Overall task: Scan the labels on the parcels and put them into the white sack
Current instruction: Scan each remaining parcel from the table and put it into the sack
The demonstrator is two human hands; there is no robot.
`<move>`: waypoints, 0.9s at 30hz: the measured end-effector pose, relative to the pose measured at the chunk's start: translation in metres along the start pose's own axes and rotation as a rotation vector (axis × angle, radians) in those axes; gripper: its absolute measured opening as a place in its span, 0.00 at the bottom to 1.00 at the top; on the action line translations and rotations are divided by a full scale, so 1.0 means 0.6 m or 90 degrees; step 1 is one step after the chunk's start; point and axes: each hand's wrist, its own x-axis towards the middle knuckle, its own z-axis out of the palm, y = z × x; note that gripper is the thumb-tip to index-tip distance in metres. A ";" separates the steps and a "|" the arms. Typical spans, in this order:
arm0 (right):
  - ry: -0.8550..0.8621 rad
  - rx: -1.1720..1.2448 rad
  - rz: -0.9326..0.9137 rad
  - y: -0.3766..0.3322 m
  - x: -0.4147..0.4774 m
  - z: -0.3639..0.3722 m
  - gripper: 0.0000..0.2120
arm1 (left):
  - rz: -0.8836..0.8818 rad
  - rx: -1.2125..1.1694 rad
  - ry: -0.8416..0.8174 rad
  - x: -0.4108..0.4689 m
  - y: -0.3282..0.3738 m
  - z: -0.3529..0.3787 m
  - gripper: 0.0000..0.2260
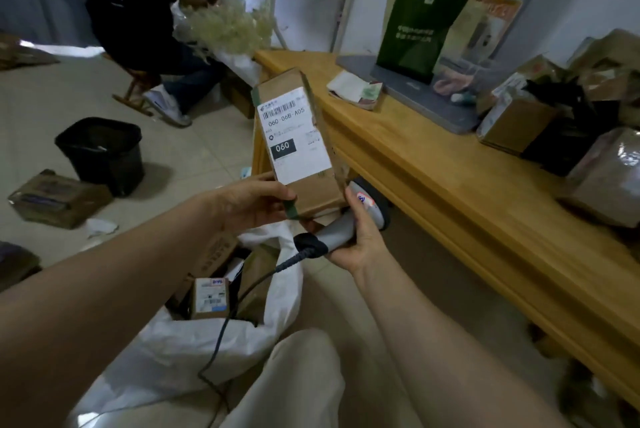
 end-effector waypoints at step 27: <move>0.230 -0.726 -0.038 0.232 0.278 0.014 0.25 | -0.372 -0.002 0.773 -0.087 -0.339 -0.420 0.28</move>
